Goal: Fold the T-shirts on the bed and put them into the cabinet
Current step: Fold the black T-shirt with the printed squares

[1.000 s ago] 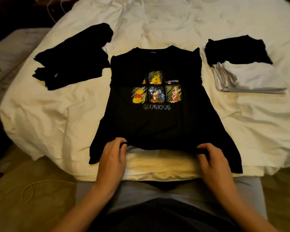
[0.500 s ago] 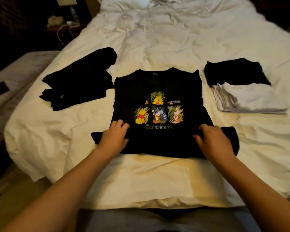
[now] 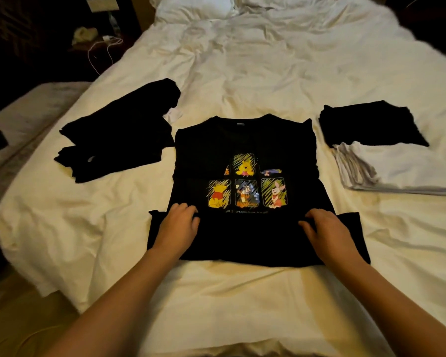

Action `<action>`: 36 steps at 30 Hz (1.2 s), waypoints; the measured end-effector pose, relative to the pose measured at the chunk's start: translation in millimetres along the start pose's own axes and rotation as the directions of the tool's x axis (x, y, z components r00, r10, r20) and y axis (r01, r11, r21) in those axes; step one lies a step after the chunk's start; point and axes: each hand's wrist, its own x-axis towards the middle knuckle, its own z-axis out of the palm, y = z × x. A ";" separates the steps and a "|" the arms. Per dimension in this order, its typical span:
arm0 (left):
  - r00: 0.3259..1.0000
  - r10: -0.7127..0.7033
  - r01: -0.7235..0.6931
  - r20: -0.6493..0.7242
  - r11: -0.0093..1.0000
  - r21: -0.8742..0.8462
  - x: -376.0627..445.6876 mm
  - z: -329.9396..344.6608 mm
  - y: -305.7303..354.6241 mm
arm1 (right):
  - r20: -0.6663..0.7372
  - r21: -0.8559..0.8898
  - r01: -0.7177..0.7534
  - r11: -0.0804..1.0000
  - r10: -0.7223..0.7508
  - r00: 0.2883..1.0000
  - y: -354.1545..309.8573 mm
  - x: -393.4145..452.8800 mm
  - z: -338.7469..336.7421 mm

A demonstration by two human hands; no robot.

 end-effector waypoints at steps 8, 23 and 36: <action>0.998 0.041 -0.043 -0.042 0.997 -0.066 48.2 -22.2 -9.6 | -0.060 0.038 0.029 0.999 -0.027 0.998 -5.5 48.6 -15.5; 0.994 0.073 -0.069 -0.084 0.997 0.047 187.5 -24.7 -18.2 | -0.071 -0.189 -0.002 0.982 -0.012 0.997 -14.8 196.7 -12.7; 0.993 0.046 -0.018 -0.106 0.968 0.250 299.5 1.5 -18.8 | -0.120 -0.244 0.018 0.970 -0.048 0.992 -1.6 297.7 17.8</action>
